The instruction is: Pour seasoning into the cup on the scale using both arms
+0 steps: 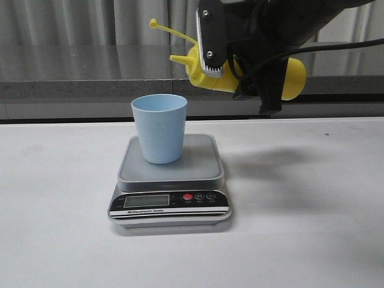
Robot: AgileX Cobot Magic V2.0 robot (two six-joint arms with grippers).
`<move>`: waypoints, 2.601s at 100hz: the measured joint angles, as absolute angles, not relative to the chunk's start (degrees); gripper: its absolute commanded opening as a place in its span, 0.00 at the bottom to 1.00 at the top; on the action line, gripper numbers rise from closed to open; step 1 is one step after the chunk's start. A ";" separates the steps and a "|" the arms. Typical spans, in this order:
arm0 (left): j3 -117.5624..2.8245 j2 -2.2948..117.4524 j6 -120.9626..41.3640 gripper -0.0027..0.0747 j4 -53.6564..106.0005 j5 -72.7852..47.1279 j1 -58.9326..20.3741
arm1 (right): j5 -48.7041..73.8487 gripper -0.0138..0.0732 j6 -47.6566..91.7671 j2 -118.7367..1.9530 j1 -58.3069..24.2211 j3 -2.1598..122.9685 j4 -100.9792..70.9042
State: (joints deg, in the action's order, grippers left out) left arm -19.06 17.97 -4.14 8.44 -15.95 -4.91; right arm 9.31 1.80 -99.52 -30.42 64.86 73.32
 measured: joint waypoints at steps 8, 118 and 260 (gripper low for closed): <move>-19.06 17.97 -4.14 0.01 8.44 -15.95 -4.91 | 10.57 0.55 1.80 -99.98 -30.91 65.09 76.67; -19.06 17.97 -4.14 0.01 8.44 -16.04 -4.91 | 19.10 0.55 1.80 -101.34 -34.82 65.22 94.26; -19.06 17.97 -4.14 0.01 8.44 -16.04 -4.91 | 15.40 0.55 -18.62 -94.31 -32.32 68.88 67.32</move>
